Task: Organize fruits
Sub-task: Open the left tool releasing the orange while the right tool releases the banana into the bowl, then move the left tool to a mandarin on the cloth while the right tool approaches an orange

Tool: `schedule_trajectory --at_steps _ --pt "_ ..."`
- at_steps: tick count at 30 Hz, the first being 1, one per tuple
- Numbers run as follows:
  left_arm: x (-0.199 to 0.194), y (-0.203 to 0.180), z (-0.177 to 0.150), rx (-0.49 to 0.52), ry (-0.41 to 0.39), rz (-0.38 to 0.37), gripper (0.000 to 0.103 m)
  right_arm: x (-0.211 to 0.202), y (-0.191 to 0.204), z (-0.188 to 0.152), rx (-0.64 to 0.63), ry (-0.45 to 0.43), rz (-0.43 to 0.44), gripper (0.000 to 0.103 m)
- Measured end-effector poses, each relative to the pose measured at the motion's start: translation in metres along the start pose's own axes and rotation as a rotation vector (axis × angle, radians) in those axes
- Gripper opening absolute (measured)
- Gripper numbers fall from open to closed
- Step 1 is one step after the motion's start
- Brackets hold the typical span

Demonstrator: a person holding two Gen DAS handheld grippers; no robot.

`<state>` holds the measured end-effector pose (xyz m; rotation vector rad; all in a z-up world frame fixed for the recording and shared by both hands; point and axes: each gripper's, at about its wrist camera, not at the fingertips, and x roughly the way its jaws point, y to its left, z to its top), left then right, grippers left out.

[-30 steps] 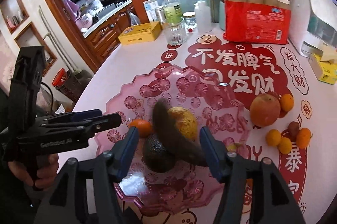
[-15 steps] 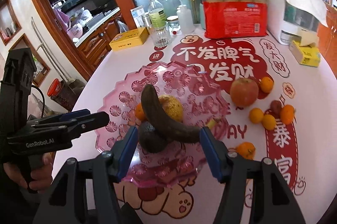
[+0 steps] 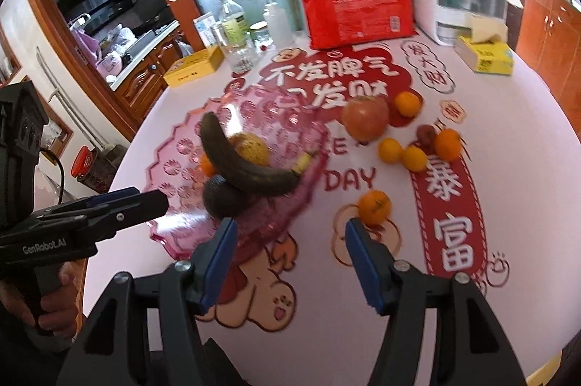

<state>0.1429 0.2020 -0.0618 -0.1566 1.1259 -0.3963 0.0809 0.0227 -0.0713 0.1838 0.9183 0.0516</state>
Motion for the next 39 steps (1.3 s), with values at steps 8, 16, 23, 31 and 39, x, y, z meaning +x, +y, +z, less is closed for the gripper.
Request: schedule_trajectory --at_steps 8,16,23,31,39 --pt "0.009 -0.038 -0.015 -0.016 0.024 0.008 0.082 -0.011 -0.048 -0.010 0.078 0.042 0.010 0.068" --pt "0.018 -0.075 -0.022 -0.058 0.017 0.033 0.086 -0.020 -0.099 -0.004 0.130 0.074 0.011 0.068" --pt "0.033 -0.105 -0.023 -0.096 0.015 0.061 0.088 -0.024 -0.141 0.008 0.159 0.110 0.036 0.068" --pt "0.057 -0.130 -0.021 -0.156 0.013 0.097 0.091 -0.016 -0.182 0.034 0.146 0.148 0.061 0.068" --pt "0.087 -0.149 -0.017 -0.209 0.022 0.135 0.091 0.004 -0.212 0.062 0.110 0.203 0.110 0.068"
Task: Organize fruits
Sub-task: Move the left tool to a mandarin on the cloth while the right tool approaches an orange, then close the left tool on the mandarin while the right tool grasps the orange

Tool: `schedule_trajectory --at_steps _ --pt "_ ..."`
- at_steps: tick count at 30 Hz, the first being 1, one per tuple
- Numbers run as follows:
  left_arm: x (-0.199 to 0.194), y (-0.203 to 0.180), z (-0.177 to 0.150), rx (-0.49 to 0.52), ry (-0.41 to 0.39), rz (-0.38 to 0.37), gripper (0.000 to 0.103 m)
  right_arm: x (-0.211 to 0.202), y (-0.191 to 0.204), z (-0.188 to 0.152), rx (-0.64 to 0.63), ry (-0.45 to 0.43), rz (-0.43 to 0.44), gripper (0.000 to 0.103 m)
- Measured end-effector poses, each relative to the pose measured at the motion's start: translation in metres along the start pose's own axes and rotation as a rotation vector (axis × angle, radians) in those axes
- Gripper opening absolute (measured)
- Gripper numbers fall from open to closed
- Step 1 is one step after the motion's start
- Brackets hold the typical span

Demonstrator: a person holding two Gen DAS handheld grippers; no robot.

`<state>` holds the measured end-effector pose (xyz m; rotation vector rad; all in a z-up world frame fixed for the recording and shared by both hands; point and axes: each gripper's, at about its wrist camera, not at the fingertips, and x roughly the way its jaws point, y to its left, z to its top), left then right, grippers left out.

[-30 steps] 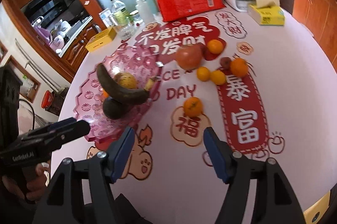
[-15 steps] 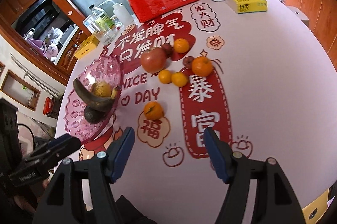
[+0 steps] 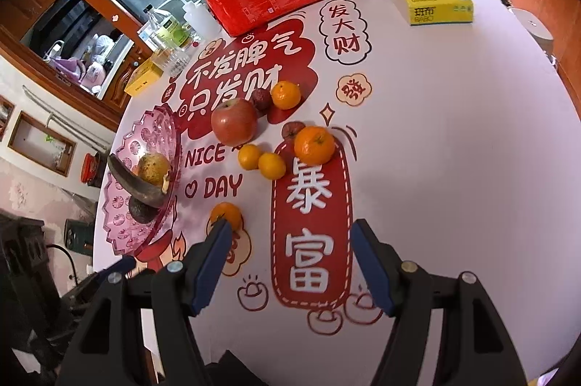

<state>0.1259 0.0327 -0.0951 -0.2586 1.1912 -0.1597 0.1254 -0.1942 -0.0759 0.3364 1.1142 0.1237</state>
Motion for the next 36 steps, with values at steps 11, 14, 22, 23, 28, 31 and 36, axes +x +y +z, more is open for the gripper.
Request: schedule_trajectory --at_steps 11,14,22,23,28,31,36 --pt "0.035 -0.017 0.011 -0.035 0.008 0.072 0.091 0.023 -0.014 0.053 -0.030 0.040 0.037 0.068" --pt "0.047 -0.018 0.014 -0.044 0.009 0.073 0.091 0.038 -0.013 0.063 -0.061 0.052 0.023 0.068" --pt "0.074 -0.018 0.024 -0.057 0.005 0.087 0.091 0.080 -0.022 0.071 -0.079 0.104 0.043 0.068" --pt "0.078 -0.018 0.025 -0.061 0.007 0.099 0.091 0.085 -0.023 0.071 -0.081 0.111 0.042 0.068" --pt "0.097 -0.012 0.029 -0.096 0.028 0.124 0.085 0.106 -0.020 0.073 -0.132 0.130 0.015 0.068" --pt "0.108 -0.009 0.032 -0.112 0.043 0.129 0.082 0.116 -0.019 0.073 -0.156 0.143 0.003 0.068" --pt "0.117 -0.009 0.034 -0.106 0.057 0.138 0.072 0.131 -0.016 0.073 -0.171 0.172 0.012 0.063"
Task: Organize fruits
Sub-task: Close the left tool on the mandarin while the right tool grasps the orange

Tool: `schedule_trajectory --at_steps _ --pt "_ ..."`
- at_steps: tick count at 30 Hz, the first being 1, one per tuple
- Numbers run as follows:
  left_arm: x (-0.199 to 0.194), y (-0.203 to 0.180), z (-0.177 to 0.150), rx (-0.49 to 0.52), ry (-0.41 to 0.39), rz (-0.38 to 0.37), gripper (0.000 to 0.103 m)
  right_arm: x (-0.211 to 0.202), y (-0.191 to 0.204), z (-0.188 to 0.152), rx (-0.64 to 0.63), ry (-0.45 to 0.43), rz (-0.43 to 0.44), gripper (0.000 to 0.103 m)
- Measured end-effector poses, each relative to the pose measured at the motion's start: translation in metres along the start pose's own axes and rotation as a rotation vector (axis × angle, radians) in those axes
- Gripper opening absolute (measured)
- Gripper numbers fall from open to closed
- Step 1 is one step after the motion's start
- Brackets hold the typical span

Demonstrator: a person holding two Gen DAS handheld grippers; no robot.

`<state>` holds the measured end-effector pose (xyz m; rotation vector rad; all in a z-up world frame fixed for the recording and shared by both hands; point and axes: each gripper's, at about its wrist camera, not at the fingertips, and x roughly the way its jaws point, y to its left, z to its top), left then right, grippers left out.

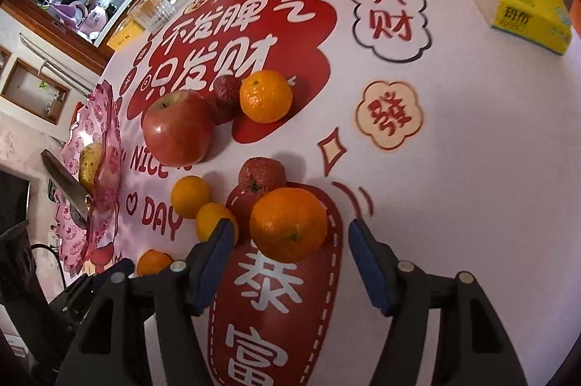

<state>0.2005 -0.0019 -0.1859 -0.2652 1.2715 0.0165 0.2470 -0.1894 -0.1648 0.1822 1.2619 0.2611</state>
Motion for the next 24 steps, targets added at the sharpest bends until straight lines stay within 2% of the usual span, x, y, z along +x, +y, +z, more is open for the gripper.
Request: schedule_trajectory --at_steps 4,8,13,24 --pt "0.005 -0.001 0.001 0.005 0.016 -0.004 0.062 0.008 0.002 0.000 -0.006 0.017 -0.003 0.056" --pt "0.010 -0.007 0.004 0.031 0.004 0.007 0.056 0.011 0.006 0.002 -0.027 0.018 -0.028 0.050" --pt "0.012 -0.011 0.006 0.054 -0.007 -0.007 0.040 0.014 0.011 0.003 -0.074 0.011 -0.069 0.046" --pt "0.012 -0.013 0.005 0.061 -0.009 -0.014 0.038 0.013 0.015 0.000 -0.094 0.018 -0.094 0.045"
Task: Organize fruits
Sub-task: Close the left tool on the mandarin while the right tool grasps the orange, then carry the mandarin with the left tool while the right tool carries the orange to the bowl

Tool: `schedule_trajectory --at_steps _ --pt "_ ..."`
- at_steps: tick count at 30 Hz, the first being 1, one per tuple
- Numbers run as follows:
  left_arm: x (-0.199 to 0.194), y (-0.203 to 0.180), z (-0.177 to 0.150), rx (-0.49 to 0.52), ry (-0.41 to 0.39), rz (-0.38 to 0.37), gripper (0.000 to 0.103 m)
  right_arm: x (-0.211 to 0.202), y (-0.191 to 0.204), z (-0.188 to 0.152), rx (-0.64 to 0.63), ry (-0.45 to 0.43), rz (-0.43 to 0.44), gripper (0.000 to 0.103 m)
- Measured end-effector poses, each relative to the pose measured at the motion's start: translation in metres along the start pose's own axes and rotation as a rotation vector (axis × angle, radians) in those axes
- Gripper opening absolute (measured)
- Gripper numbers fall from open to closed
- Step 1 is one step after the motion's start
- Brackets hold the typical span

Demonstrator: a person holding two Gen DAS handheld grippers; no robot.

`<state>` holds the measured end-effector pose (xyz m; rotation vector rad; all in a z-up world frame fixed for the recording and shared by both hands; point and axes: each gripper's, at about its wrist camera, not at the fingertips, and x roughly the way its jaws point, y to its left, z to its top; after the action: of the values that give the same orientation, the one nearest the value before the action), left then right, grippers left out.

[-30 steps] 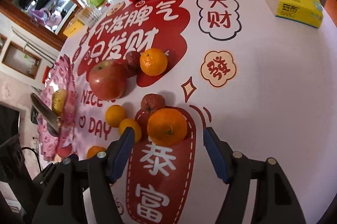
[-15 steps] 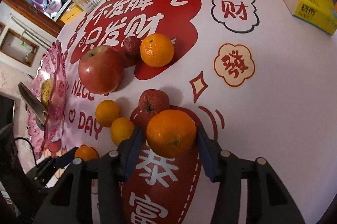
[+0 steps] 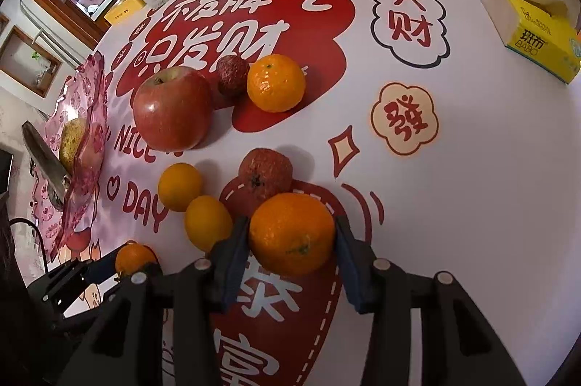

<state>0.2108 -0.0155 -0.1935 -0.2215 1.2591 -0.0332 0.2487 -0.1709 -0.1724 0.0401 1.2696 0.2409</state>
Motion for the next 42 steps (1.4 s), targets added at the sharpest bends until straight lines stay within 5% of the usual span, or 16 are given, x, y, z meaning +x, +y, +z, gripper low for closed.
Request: schedule_trajectory --at_steps 26,42 --pt "-0.088 0.030 -0.052 0.002 -0.148 -0.053 0.038 -0.040 0.064 -0.084 -0.072 0.018 0.013 0.045" --pt "-0.154 0.102 -0.081 -0.029 -0.264 0.000 0.038 -0.071 0.146 -0.112 -0.149 -0.121 0.097 0.045"
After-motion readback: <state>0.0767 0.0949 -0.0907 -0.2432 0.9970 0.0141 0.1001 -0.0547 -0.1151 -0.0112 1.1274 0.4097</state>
